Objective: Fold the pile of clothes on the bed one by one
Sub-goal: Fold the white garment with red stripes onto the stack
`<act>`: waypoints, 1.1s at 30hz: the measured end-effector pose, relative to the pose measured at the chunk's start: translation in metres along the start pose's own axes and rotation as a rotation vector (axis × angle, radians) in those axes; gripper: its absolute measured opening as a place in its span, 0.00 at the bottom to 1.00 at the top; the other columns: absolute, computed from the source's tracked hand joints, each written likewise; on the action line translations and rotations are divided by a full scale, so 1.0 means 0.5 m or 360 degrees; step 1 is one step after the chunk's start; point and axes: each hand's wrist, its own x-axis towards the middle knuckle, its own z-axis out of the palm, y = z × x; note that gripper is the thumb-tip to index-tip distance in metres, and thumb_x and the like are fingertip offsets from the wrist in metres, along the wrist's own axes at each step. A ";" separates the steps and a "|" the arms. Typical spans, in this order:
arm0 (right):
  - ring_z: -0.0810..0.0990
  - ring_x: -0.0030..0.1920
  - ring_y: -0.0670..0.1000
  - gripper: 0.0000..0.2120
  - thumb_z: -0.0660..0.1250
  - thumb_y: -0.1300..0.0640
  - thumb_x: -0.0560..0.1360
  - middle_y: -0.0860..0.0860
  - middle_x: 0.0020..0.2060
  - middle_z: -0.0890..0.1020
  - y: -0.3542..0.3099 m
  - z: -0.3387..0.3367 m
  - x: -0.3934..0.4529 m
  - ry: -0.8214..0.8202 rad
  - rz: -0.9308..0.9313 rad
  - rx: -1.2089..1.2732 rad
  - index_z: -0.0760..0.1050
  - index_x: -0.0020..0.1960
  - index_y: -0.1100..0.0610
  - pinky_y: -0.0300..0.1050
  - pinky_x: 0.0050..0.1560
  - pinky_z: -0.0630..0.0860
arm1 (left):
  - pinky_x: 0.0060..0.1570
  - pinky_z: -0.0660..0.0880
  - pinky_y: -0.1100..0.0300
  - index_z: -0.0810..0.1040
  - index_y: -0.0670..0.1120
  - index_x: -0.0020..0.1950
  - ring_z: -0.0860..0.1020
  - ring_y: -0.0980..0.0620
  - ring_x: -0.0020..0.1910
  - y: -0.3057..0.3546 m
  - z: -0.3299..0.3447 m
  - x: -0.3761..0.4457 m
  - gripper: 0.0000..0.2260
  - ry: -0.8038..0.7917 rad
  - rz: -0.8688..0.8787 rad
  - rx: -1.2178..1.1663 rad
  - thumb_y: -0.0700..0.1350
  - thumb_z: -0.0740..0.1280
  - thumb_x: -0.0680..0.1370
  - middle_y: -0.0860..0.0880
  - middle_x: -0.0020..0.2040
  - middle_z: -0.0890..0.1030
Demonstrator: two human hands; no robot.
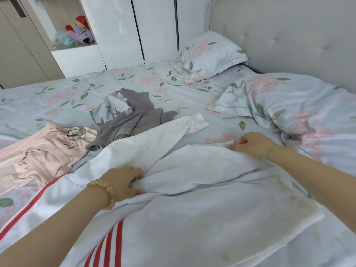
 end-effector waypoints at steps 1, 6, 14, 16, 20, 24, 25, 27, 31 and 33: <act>0.69 0.36 0.51 0.19 0.67 0.41 0.73 0.53 0.34 0.70 -0.002 0.012 0.010 -0.0114 0.0018 0.0043 0.67 0.36 0.55 0.45 0.38 0.62 | 0.45 0.70 0.64 0.69 0.59 0.45 0.72 0.57 0.41 0.000 0.002 -0.001 0.08 -0.0005 0.0028 -0.0049 0.57 0.67 0.75 0.57 0.42 0.72; 0.72 0.37 0.49 0.10 0.69 0.56 0.73 0.50 0.32 0.75 -0.011 0.021 0.023 0.0072 -0.0026 0.0395 0.75 0.34 0.57 0.36 0.35 0.66 | 0.38 0.68 0.64 0.72 0.50 0.36 0.69 0.58 0.32 -0.012 0.001 -0.007 0.12 0.0118 0.0059 -0.0270 0.53 0.70 0.74 0.53 0.34 0.75; 0.76 0.41 0.51 0.15 0.74 0.52 0.72 0.52 0.41 0.78 -0.072 -0.096 0.112 0.0349 0.0187 0.1708 0.78 0.53 0.60 0.45 0.42 0.72 | 0.40 0.73 0.58 0.77 0.54 0.35 0.76 0.58 0.34 -0.079 -0.161 0.020 0.13 0.0687 -0.0127 -0.0142 0.61 0.67 0.73 0.56 0.32 0.78; 0.78 0.41 0.52 0.11 0.74 0.54 0.72 0.53 0.43 0.80 -0.092 -0.103 0.148 0.0308 0.0178 0.1847 0.78 0.50 0.59 0.45 0.43 0.75 | 0.40 0.73 0.56 0.74 0.52 0.36 0.76 0.50 0.37 -0.095 -0.195 0.041 0.15 0.0745 -0.0221 -0.0111 0.60 0.62 0.77 0.53 0.33 0.78; 0.73 0.28 0.46 0.07 0.68 0.64 0.76 0.51 0.35 0.76 -0.132 -0.075 0.199 0.0337 0.0049 0.1728 0.79 0.53 0.57 0.34 0.28 0.69 | 0.41 0.72 0.55 0.76 0.49 0.42 0.76 0.46 0.42 -0.110 -0.171 0.096 0.19 0.0693 -0.0403 0.0185 0.59 0.54 0.81 0.50 0.37 0.77; 0.79 0.47 0.47 0.23 0.69 0.60 0.76 0.54 0.55 0.77 -0.121 0.008 0.215 -0.0109 0.0071 0.1233 0.69 0.70 0.55 0.35 0.42 0.76 | 0.43 0.72 0.56 0.74 0.51 0.30 0.78 0.47 0.39 -0.127 -0.123 0.113 0.31 0.0549 -0.0310 0.0180 0.69 0.44 0.76 0.52 0.28 0.75; 0.76 0.58 0.51 0.27 0.69 0.57 0.77 0.55 0.64 0.73 -0.113 0.027 0.215 -0.0147 0.0056 0.0866 0.65 0.73 0.55 0.38 0.55 0.74 | 0.42 0.69 0.58 0.76 0.51 0.30 0.76 0.50 0.37 -0.135 -0.115 0.109 0.32 0.0520 -0.0241 0.0089 0.72 0.46 0.75 0.52 0.26 0.74; 0.61 0.74 0.55 0.29 0.68 0.59 0.77 0.55 0.75 0.59 -0.100 0.053 0.221 0.0016 -0.0142 0.0331 0.62 0.75 0.56 0.43 0.72 0.60 | 0.43 0.65 0.61 0.80 0.57 0.35 0.74 0.57 0.37 -0.156 -0.095 0.099 0.30 0.0471 -0.0083 0.0041 0.77 0.50 0.68 0.54 0.28 0.77; 0.62 0.74 0.57 0.33 0.63 0.69 0.72 0.55 0.74 0.64 -0.115 0.064 0.227 0.0052 -0.0720 0.0004 0.63 0.75 0.53 0.50 0.73 0.58 | 0.43 0.67 0.60 0.76 0.63 0.42 0.75 0.60 0.37 -0.184 -0.072 0.078 0.26 0.0494 -0.0005 -0.0157 0.79 0.59 0.57 0.56 0.32 0.78; 0.70 0.67 0.58 0.28 0.63 0.65 0.73 0.55 0.65 0.73 -0.135 0.056 0.226 0.0161 -0.0717 -0.0399 0.68 0.72 0.51 0.49 0.66 0.65 | 0.44 0.67 0.58 0.75 0.62 0.43 0.75 0.58 0.39 -0.192 -0.078 0.072 0.25 0.0584 -0.0024 -0.0283 0.76 0.62 0.56 0.56 0.33 0.77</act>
